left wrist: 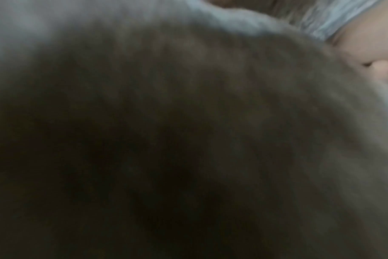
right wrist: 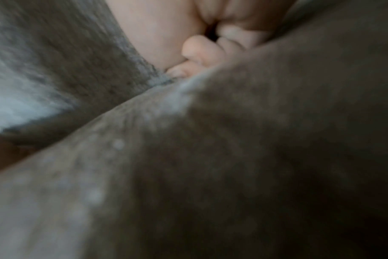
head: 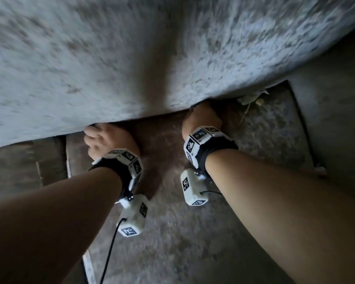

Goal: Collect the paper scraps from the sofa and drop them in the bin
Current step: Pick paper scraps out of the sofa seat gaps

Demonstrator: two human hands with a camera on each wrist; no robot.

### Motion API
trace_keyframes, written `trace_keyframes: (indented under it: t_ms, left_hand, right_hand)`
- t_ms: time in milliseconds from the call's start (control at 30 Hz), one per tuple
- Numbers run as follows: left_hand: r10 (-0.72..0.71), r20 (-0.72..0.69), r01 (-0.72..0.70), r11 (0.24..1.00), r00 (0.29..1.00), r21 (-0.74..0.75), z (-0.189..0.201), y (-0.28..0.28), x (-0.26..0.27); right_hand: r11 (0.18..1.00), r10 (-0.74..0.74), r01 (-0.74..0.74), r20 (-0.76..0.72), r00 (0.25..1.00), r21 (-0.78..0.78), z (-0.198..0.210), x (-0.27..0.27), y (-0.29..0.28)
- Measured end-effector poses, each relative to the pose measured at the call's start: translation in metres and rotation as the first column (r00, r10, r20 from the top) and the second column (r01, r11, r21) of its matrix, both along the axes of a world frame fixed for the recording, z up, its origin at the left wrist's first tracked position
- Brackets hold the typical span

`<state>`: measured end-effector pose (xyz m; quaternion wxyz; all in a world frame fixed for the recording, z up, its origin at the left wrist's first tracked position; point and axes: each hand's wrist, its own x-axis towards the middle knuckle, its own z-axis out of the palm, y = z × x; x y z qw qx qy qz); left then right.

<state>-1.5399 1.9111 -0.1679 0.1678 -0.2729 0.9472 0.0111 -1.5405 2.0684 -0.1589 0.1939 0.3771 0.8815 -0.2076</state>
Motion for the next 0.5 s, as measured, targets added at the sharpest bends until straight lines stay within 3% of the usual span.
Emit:
trace_keyframes:
  t_ms: [33,200,333,400,500]
  left_hand:
    - [0.009,0.009,-0.009,0.999,1.0,0.035,0.0,-0.002,0.003]
    - [-0.232,0.097,0.224,0.971,0.968,0.086,0.002,-0.027,-0.003]
    - [-0.4,0.064,0.39,0.911,0.914,0.135,0.017,-0.028,0.008]
    - [-0.451,0.065,0.431,0.88,0.89,0.198,0.03,-0.017,0.02]
    - [-0.378,0.065,0.333,0.873,0.923,0.356,0.047,0.008,0.036]
  right_hand:
    - [1.0,0.0,0.0,-0.014,1.0,-0.023,0.003,0.001,0.002]
    - [0.982,-0.021,0.007,-0.073,0.997,-0.188,0.029,0.017,0.011]
    - [0.951,-0.124,0.094,-0.086,0.989,-0.293,0.039,0.06,0.018]
    - [0.871,-0.254,0.203,-0.056,0.965,-0.448,0.04,0.086,0.024]
    - [0.756,-0.405,0.331,-0.007,0.914,-0.565,0.049,0.122,0.045]
